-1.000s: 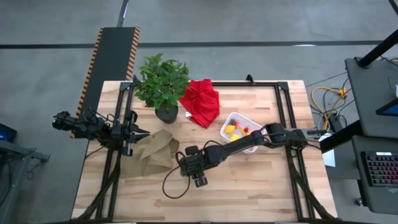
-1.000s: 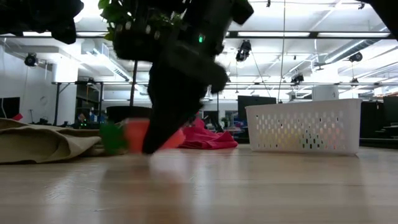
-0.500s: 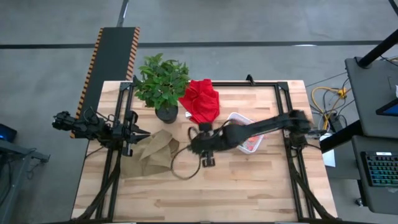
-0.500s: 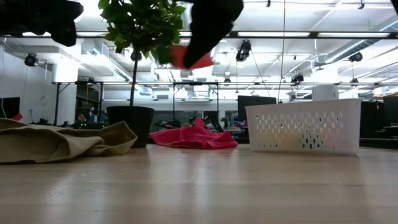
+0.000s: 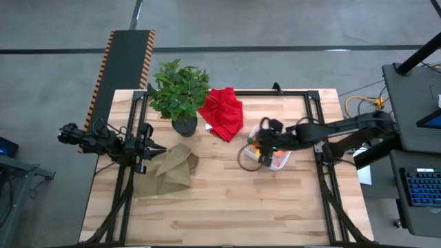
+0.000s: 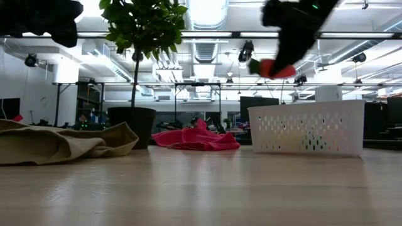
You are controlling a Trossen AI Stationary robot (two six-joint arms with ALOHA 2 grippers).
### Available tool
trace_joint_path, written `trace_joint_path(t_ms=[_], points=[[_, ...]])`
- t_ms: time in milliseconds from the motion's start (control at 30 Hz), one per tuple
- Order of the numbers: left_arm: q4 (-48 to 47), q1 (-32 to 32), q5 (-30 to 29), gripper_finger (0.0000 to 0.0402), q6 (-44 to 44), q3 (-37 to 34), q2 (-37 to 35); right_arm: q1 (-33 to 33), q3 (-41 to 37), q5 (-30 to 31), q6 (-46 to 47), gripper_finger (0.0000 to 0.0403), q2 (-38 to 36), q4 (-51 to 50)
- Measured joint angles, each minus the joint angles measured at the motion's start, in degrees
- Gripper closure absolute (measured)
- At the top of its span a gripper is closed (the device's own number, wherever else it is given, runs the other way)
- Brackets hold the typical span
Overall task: Pick and placing Produce into tupperware
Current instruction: Put the orange carrot into the white bin, then return to Home Position
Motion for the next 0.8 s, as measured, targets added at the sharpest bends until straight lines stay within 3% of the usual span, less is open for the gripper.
trace_joint_path(t_ms=[233,467,567,800], points=[[0.2,0.0,0.0,0.0387,0.0,0.0,0.0,-0.2,-15.0,0.6,6.4,0.0232,-9.1,7.6],[0.4,0.0,0.0,0.0387,0.3,0.0,0.0,-0.2,-20.4,0.6,9.3,0.0227,-9.9,9.3],[0.4,0.0,0.0,0.0387,0.3,0.0,0.0,-0.3,-20.9,0.6,11.9,0.0206,-9.5,9.4],[0.5,0.0,0.0,0.0387,0.4,0.0,0.0,-0.3,-18.8,2.1,12.9,0.0116,-9.5,9.5]])
